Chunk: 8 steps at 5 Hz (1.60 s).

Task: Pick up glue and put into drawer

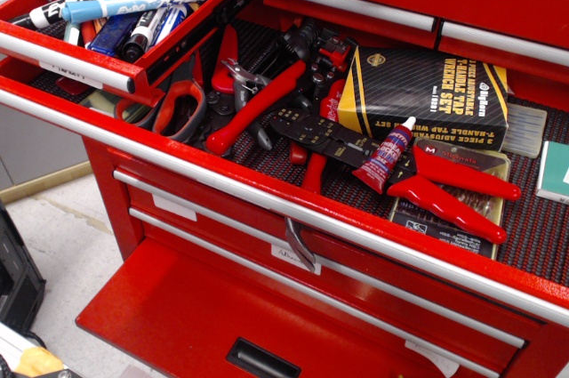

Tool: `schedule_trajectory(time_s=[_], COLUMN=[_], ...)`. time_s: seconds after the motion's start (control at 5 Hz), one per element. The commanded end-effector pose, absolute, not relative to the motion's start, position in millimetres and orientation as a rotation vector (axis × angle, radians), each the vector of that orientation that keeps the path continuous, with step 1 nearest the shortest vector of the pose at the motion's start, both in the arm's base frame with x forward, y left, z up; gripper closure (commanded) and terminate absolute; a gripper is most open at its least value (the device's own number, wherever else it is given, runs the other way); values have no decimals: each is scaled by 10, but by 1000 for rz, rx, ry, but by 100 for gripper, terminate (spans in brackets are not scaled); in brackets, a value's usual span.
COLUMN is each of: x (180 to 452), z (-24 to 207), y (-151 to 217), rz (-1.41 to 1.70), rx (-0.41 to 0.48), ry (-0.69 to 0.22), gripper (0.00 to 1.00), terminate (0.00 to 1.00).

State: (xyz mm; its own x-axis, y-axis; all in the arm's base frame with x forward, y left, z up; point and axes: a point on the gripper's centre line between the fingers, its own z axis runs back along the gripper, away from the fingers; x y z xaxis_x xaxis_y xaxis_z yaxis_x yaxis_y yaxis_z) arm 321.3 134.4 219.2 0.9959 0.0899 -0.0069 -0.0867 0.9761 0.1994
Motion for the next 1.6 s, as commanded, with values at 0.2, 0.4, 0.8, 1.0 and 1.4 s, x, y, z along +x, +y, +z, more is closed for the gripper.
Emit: schedule_trajectory(time_s=[0.2,0.4,0.8,1.0,1.4], x=[3271,3316,3446,3475,3446], z=[2171,2118,1775,1650,1340], y=[985,583,-293,-541,-711], rz=[-43,-144,-50,-32,56], rx=[148,146,167,145,125], ry=[53,38,-37,-95,-133], gripper=[0,0,0,0,0], terminate=[0,0,0,0,0])
